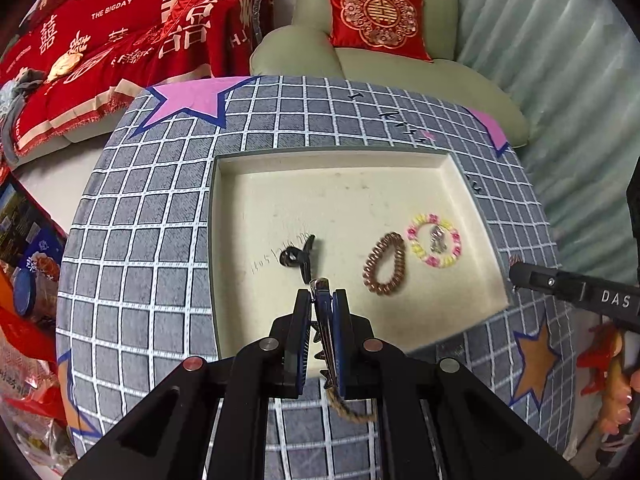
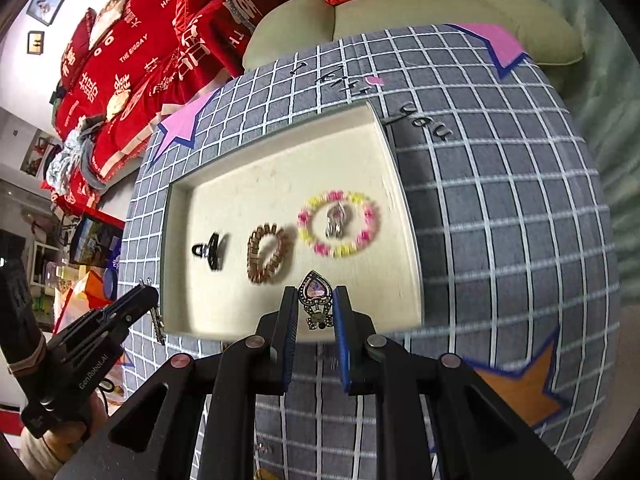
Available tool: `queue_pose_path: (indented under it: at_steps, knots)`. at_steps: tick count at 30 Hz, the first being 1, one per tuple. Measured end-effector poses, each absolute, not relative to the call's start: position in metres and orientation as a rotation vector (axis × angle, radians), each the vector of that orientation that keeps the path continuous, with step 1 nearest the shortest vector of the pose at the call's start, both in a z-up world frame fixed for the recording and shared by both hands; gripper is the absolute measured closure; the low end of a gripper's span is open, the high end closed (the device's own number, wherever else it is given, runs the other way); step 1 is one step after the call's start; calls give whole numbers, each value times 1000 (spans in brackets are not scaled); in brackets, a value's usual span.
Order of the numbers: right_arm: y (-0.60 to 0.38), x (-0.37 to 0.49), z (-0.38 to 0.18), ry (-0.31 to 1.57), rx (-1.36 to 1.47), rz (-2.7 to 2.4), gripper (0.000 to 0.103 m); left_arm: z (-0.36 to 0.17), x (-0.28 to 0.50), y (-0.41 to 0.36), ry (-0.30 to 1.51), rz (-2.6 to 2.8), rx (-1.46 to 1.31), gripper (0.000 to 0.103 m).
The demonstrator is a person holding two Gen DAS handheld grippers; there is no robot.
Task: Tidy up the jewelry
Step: 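Carry the hairpin and heart pendant into the tray and open both tools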
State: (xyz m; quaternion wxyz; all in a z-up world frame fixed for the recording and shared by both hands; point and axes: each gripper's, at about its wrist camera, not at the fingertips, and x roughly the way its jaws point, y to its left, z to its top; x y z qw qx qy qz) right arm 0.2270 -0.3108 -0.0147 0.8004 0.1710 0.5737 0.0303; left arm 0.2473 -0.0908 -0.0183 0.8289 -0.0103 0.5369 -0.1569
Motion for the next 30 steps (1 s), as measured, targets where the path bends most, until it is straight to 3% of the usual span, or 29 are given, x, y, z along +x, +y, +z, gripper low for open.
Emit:
queue_pose_path:
  at_steps: [30]
  knots:
    - [-318,312,-86,1313,337,52,83,-85,291,-116,1219,-233,90,83]
